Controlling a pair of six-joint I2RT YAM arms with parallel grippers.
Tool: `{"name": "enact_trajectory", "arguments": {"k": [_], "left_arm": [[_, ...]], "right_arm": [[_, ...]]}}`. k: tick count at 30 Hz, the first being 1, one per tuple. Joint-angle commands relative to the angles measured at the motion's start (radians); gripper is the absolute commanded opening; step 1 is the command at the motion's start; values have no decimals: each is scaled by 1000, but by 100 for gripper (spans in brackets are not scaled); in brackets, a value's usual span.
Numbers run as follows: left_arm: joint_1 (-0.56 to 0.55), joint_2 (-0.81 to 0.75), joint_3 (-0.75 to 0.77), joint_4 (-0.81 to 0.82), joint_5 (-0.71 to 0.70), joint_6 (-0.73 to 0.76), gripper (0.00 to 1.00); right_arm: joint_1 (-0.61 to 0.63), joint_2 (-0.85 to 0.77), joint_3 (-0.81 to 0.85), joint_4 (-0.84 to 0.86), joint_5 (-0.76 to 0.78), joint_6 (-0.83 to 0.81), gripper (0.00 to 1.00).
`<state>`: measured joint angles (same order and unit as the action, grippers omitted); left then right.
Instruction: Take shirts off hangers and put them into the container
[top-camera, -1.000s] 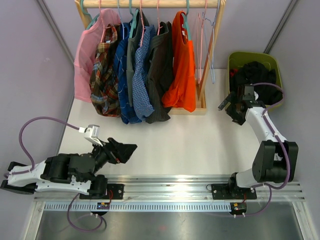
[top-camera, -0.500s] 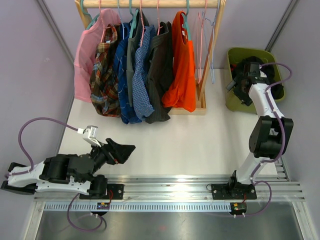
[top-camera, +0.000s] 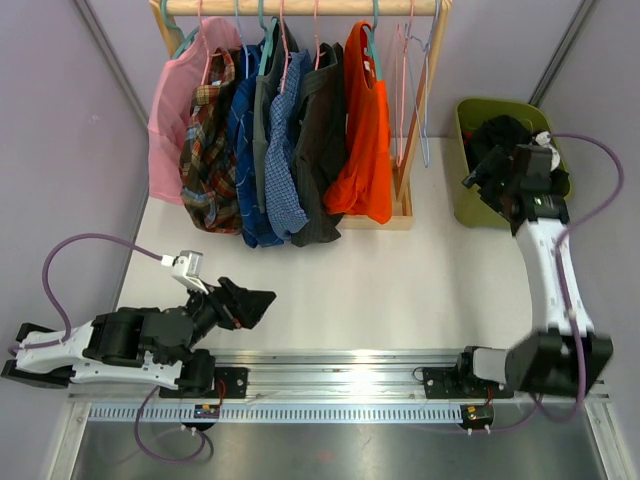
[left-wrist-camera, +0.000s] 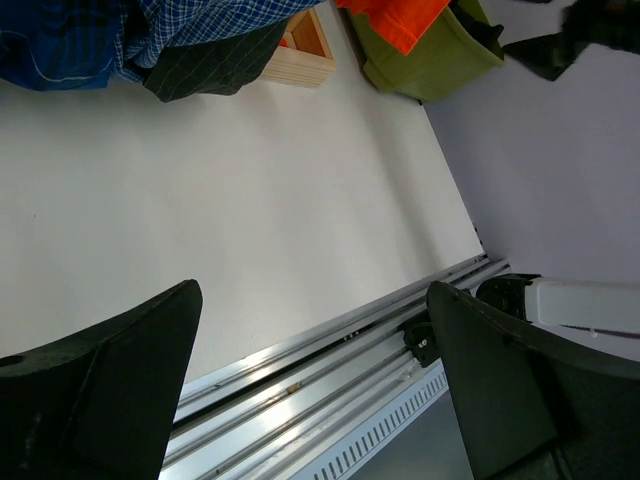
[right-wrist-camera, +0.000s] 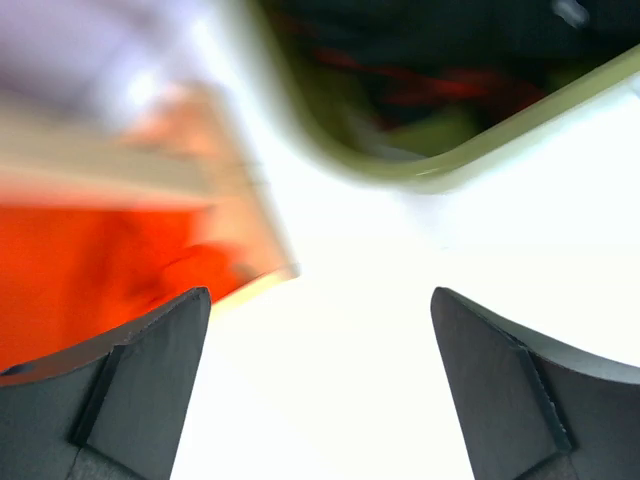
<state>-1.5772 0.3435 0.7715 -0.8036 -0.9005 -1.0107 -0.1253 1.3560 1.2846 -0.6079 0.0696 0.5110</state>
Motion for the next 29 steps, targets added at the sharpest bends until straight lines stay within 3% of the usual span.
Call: {"name": "enact_trajectory", "arguments": {"k": [1,10,17,24,29], "left_arm": [[0,28,29,75,6,56,99],[0,40,32,138,22,141,99],[0,41,45,191,17,225,99],[0,81,94,236,8,314,99],[0,98,97,264,12,339,99]], "right_arm": [[26,-320,-22,99,-189,-54,99],[27,-575,78,-108,-553,-95,99],[27,-658,90,-24,-829,-8,100],[27,-678,62,140,-945,92,99],[27,-660,65,158,-952,95,100]]}}
